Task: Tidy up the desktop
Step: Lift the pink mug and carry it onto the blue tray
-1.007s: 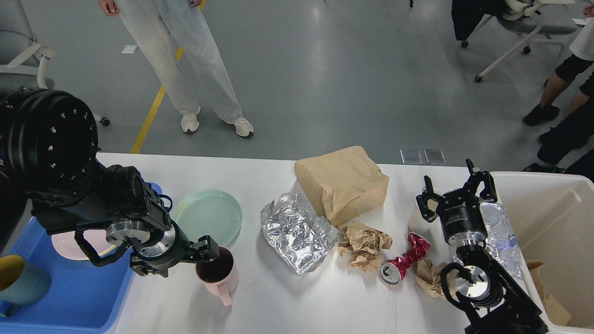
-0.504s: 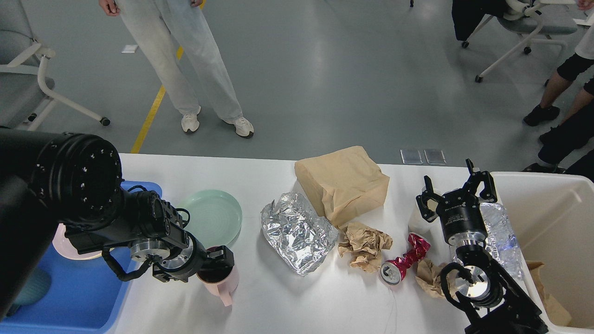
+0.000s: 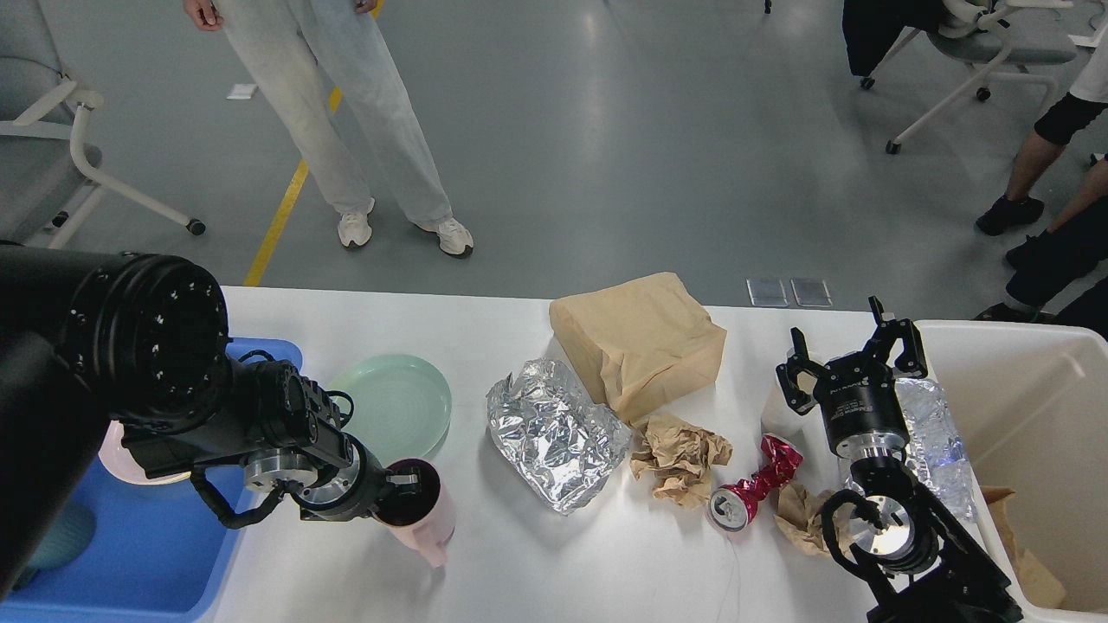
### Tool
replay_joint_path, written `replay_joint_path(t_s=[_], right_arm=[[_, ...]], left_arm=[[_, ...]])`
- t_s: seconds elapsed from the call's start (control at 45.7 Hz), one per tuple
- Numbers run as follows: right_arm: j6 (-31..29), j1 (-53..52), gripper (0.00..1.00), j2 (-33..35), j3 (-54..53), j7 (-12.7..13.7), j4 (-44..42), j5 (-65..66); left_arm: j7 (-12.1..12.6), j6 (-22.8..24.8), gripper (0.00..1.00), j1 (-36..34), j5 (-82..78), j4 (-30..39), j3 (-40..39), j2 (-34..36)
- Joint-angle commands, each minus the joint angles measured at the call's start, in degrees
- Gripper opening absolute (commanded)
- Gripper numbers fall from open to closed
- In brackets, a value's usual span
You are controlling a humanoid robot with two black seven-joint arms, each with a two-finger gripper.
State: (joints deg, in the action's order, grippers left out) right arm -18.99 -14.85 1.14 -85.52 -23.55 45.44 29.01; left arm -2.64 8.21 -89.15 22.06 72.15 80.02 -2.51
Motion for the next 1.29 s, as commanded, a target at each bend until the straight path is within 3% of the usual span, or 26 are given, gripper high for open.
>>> replay_joint_path(t_s=[0.0,0.285,0.372,0.394,0.416,0.525,0.635,0.766,0.854,1.007,1.16,1.27], right_arm=[[0.0,0.0,1.0,0.0,0.0,0.0,0.0,0.0],[0.0,0.0,1.0,0.0,0.0,0.0,0.0,0.0],[0.0,0.0,1.0,0.0,0.0,0.0,0.0,0.0],[0.0,0.0,1.0,0.0,0.0,0.0,0.0,0.0],[0.0,0.0,1.0,0.0,0.0,0.0,0.0,0.0],[0.0,0.0,1.0,0.0,0.0,0.0,-0.1,0.0],[0.0,0.0,1.0,0.0,0.0,0.0,0.0,0.0],[0.0,0.0,1.0,0.0,0.0,0.0,-0.1,0.0],[0.0,0.0,1.0,0.0,0.0,0.0,-0.1,0.0],[0.0,0.0,1.0,0.0,0.0,0.0,0.0,0.0],[0.0,0.0,1.0,0.0,0.0,0.0,0.0,0.0],[0.0,0.0,1.0,0.0,0.0,0.0,0.0,0.0]], left_arm=[[0.1,1.2,0.0,-0.2,-0.1,0.1,0.1,0.2],[1.5,5.9,0.0,-4.1,-1.1,2.4,0.6,1.3],[4.9,9.7,0.0,-13.7,-1.1,9.4,1.2,2.2],[6.4,11.0,0.0,-20.6,-1.2,14.7,1.2,3.0],[6.7,11.4,0.0,-23.3,-1.2,16.6,1.3,3.3],[7.0,14.3,0.0,-37.7,-1.3,24.0,3.1,3.1],[6.9,23.0,0.0,-50.0,-1.8,26.4,4.0,2.9],[6.2,32.4,0.0,-58.0,-2.8,26.5,4.6,3.3],[5.9,34.9,0.0,-58.9,-3.5,26.5,5.0,3.6],[3.8,34.3,0.0,-57.3,-7.4,25.9,9.0,5.9],[-1.2,26.3,0.0,-46.7,-20.8,22.9,10.6,20.7],[-2.4,23.4,0.0,-37.7,-30.2,17.9,10.2,29.2]])
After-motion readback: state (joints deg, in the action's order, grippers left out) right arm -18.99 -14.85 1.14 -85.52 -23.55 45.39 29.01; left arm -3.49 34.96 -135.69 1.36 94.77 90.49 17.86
